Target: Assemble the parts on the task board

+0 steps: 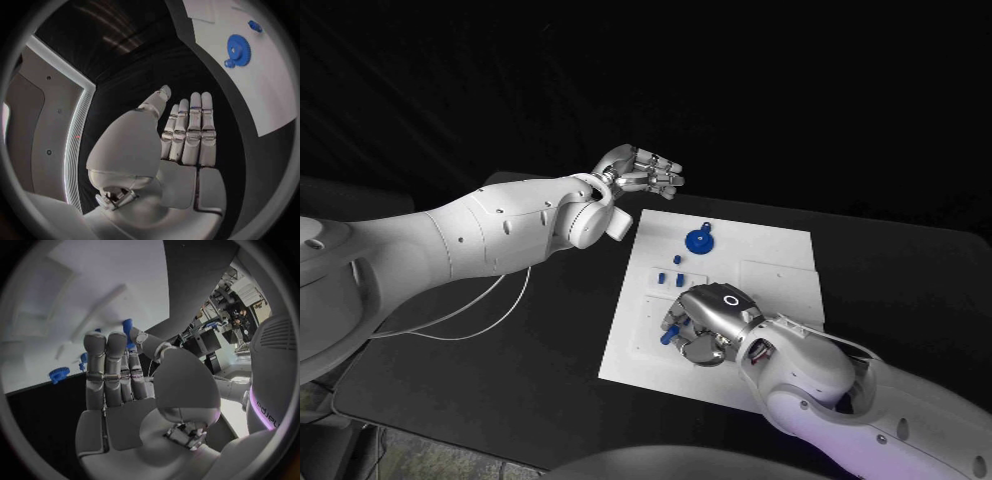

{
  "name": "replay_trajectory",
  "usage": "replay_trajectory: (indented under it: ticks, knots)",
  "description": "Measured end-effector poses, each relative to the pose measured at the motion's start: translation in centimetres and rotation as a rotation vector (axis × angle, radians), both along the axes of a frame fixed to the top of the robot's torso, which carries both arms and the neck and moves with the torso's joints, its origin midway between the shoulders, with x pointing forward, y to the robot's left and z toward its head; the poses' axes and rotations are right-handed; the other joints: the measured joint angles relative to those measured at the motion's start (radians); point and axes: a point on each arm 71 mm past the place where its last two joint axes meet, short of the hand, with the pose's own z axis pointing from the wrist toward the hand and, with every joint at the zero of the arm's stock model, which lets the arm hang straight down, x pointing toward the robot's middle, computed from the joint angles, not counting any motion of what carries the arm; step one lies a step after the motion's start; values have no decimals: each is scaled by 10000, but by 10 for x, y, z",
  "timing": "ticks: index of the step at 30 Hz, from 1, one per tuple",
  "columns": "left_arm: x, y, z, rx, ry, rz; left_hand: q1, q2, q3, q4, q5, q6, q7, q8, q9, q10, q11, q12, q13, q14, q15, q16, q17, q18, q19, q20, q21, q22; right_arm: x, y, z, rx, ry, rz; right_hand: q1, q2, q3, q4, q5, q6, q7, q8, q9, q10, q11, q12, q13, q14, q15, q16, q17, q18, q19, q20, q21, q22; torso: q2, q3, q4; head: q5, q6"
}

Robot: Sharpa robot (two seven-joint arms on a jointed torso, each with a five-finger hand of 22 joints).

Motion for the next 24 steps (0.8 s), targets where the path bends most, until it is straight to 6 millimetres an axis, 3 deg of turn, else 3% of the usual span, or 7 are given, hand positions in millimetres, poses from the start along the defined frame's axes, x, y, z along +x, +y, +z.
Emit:
replay_trajectory:
  ticks: [10, 15, 17, 21, 24]
  knots:
    - [0, -1, 0, -3, 14, -24, 0, 0, 0, 0, 0, 0, 0, 0, 0, 0, 0, 0, 0, 0, 0, 0, 0, 0, 0, 0, 0, 0, -5, 8, -2, -243, -94, 167, -2, 2, -11, -10, 44, -8, -6, -9, 16, 15, 14, 12, -12, 14, 14, 0, 9, -8, 1, 1, 1, 17, -1, -4, 4, -12, -7]
    - [0, -1, 0, -5, 22, -39, 0, 0, 0, 0, 0, 0, 0, 0, 0, 0, 0, 0, 0, 0, 0, 0, 0, 0, 0, 0, 0, 0, -6, 14, -6, -315, -220, 296, -31, 31, 57, 5, 531, -34, -23, -25, 27, 15, 15, 12, -14, 17, 18, -2, 2, -42, 16, 16, -189, 21, 0, -4, 7, -12, -19]
    - [0, -1, 0, -6, 26, -43, 0, 0, 0, 0, 0, -8, -8, 0, 0, -4, 4, 0, 0, 0, 0, 0, 0, -1, 0, 0, 0, -22, -6, 15, -7, -307, -265, 302, -34, 28, -281, 62, 920, -52, -2, 5, 32, 14, 14, 12, -14, 31, 31, -28, -12, -73, 18, 17, -292, -4, 3, -1, 11, -1, -27]
    - [0, 0, 0, -3, 34, -40, 0, 0, 0, 0, 0, -27, -26, 0, 0, -36, 36, 0, 0, 0, 0, 0, 0, 0, 0, 0, 0, -88, -6, 15, -9, -274, -313, 268, -153, -42, -1099, 97, 1129, -134, 70, 64, 27, -79, -79, 30, -6, 31, 32, -29, -37, -67, 20, 19, -347, -58, 4, 2, 6, 12, -41]
    - [0, 0, 0, -1, 39, -38, 0, 0, 0, 0, 0, -26, -26, 0, 0, -36, 36, 0, 0, 0, 0, 0, 0, 0, 0, 0, 0, -87, -6, 13, -14, -314, -271, 197, -441, -71, -1405, 158, 1128, -451, 116, 85, -49, -142, -176, 37, -47, -7, 69, -27, -58, 44, 19, 19, -365, -105, 4, 1, 0, 13, -44]
